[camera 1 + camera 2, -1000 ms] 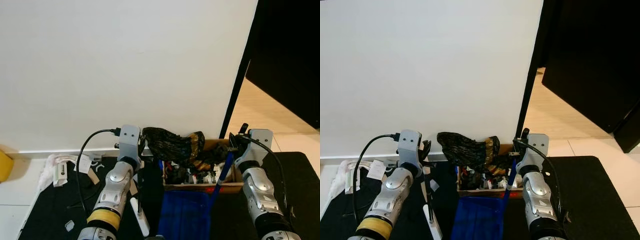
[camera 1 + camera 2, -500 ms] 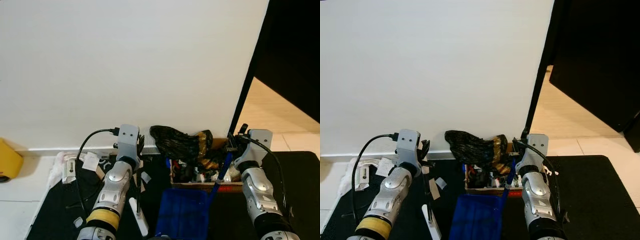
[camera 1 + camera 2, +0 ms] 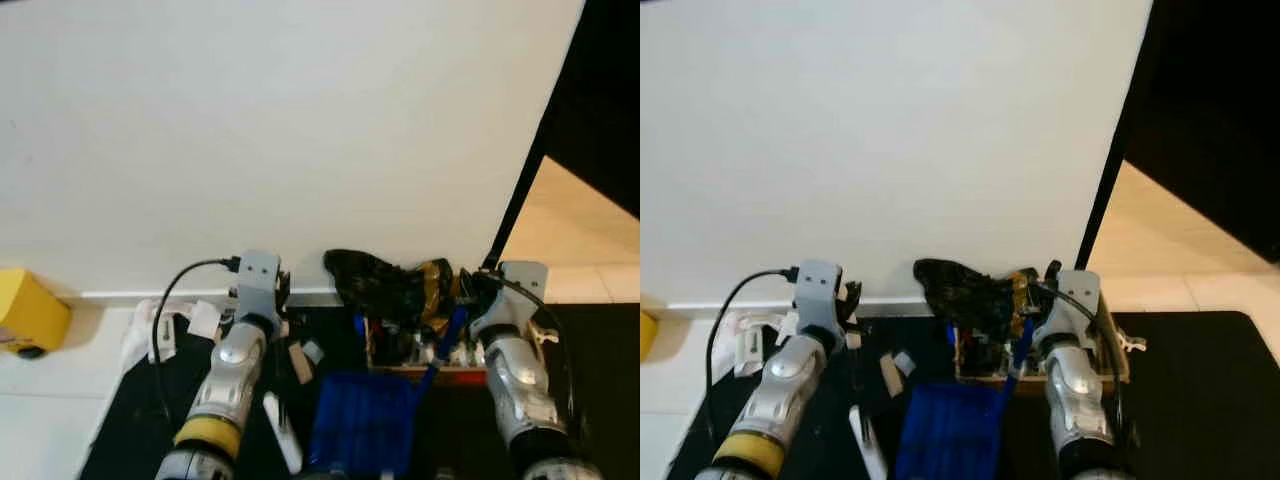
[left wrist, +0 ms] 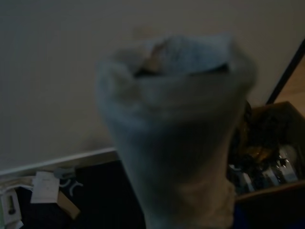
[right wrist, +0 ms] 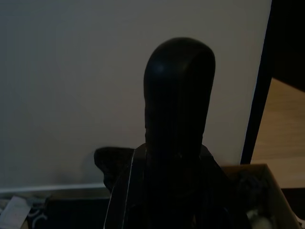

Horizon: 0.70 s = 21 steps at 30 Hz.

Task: Sweep floor

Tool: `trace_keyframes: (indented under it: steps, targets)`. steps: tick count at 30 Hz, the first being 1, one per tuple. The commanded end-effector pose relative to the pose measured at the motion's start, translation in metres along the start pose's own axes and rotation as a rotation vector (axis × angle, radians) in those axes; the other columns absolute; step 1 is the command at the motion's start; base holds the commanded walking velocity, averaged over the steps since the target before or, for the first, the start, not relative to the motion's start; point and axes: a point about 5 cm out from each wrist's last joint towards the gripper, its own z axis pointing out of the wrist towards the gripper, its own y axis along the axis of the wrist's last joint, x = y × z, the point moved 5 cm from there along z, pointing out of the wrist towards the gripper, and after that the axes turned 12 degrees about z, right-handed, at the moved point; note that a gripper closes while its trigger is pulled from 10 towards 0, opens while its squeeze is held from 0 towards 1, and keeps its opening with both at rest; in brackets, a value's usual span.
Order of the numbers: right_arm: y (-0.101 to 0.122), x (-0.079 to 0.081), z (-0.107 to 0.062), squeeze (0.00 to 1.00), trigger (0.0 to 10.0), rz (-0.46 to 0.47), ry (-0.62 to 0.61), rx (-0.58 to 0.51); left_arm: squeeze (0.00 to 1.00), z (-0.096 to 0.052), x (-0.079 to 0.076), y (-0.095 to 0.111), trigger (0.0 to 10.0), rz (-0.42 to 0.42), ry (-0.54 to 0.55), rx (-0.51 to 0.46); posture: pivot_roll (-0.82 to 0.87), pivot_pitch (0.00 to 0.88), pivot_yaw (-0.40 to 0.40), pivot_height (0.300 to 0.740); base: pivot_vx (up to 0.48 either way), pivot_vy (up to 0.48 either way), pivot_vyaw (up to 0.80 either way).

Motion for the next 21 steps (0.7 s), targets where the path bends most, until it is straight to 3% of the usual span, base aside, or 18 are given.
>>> trace_keyframes:
  steps: [1, 21]
  targets:
    - [0.0052, 0.0063, 0.0023, 0.0, 10.0, 0.008, 0.018, -0.023, 0.0, -0.0002, 0.0053, -0.0002, 10.0, 0.013, 0.013, 0.002, 0.08, 0.018, 0.085, 0.74, 0.0, 0.398, 0.0]
    - [0.0049, 0.0065, 0.0024, 0.0, 10.0, 0.008, 0.018, -0.023, 0.0, 0.0003, 0.0053, 0.0, 10.0, 0.015, 0.011, 0.002, 0.08, 0.015, 0.085, 0.74, 0.0, 0.396, 0.0]
